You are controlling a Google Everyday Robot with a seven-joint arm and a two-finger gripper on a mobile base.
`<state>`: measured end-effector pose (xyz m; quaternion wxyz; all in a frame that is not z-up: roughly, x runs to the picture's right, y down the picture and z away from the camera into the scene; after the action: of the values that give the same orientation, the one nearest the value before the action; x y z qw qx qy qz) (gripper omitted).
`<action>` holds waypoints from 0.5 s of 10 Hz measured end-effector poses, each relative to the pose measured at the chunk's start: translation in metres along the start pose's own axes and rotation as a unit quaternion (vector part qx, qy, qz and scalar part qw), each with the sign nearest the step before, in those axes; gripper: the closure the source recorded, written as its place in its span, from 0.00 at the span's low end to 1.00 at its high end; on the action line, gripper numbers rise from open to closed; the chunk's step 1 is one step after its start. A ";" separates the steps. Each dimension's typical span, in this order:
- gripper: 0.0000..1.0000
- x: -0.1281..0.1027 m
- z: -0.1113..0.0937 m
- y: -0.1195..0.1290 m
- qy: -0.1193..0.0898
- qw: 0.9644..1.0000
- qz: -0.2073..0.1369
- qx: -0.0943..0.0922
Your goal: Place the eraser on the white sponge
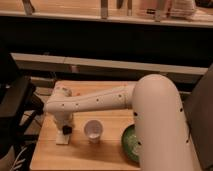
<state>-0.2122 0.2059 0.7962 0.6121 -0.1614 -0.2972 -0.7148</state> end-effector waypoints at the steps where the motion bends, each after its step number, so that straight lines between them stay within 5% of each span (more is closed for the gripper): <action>1: 0.20 0.000 0.001 0.000 -0.001 1.000 -0.001 0.001; 5: 0.21 -0.002 0.002 -0.005 -0.004 1.000 -0.010 0.008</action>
<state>-0.2167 0.2088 0.7952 0.6047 -0.1561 -0.3068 -0.7182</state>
